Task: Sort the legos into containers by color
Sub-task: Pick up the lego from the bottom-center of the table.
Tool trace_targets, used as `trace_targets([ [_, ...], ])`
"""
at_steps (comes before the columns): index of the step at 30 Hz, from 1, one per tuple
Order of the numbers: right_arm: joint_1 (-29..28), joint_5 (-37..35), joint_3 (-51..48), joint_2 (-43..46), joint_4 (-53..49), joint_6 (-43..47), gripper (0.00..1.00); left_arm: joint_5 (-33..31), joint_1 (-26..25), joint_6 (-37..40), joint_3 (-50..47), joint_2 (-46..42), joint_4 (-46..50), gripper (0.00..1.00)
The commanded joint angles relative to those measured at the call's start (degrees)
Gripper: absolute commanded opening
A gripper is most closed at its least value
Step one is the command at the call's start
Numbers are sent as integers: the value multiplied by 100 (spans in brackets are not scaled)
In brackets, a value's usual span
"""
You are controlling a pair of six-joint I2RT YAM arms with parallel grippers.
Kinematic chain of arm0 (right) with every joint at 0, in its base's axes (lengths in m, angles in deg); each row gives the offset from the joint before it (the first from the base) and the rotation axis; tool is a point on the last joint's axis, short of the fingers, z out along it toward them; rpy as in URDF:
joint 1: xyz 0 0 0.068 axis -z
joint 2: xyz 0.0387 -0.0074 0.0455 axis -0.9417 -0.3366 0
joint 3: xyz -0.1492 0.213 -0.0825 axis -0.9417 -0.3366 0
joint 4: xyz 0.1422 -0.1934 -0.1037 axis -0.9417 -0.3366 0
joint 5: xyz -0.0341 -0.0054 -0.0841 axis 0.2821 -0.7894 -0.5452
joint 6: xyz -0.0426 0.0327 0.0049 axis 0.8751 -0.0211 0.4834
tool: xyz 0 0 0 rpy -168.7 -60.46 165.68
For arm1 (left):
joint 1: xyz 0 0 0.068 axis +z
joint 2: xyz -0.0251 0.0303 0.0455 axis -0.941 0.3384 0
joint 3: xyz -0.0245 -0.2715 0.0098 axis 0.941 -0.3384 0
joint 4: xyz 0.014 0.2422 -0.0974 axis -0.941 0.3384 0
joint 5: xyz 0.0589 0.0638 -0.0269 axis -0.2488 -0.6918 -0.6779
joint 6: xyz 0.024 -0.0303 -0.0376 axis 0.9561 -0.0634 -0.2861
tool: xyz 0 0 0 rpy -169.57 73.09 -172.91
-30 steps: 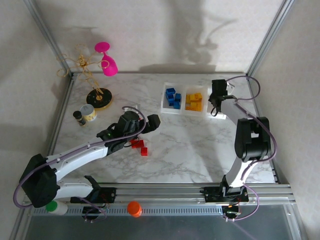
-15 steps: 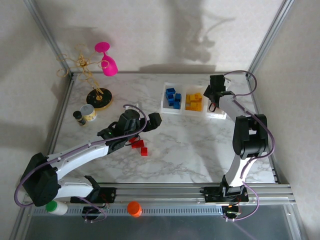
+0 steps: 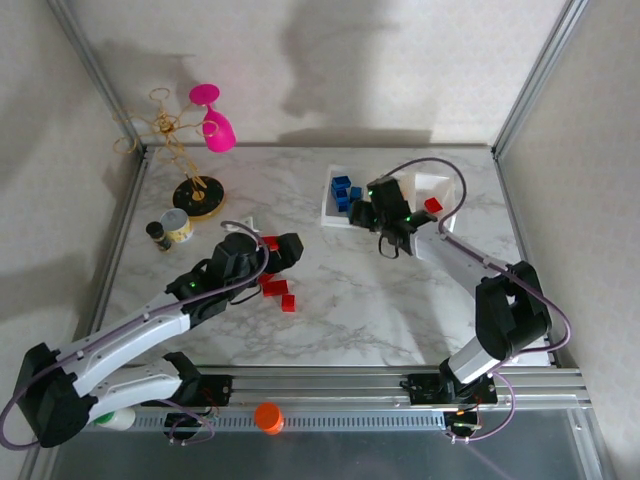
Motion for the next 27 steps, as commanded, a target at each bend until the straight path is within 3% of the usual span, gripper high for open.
trace_targets([
  [1, -465, 328, -274, 210, -111, -137, 78, -479, 1, -206, -237, -466, 653, 100],
  [14, -2637, 466, -410, -245, 213, -925, 82, -1017, 72, -930, -660, -1941, 1969, 100],
  [21, -3221, 426, -80, -920, 414, -1230, 78, -1221, 87, -1087, -705, -2291, 2339, 100],
  [27, -3307, 432, 89, -1334, 487, -1334, 70, -1270, 91, -1112, -705, -2399, 2397, 100],
])
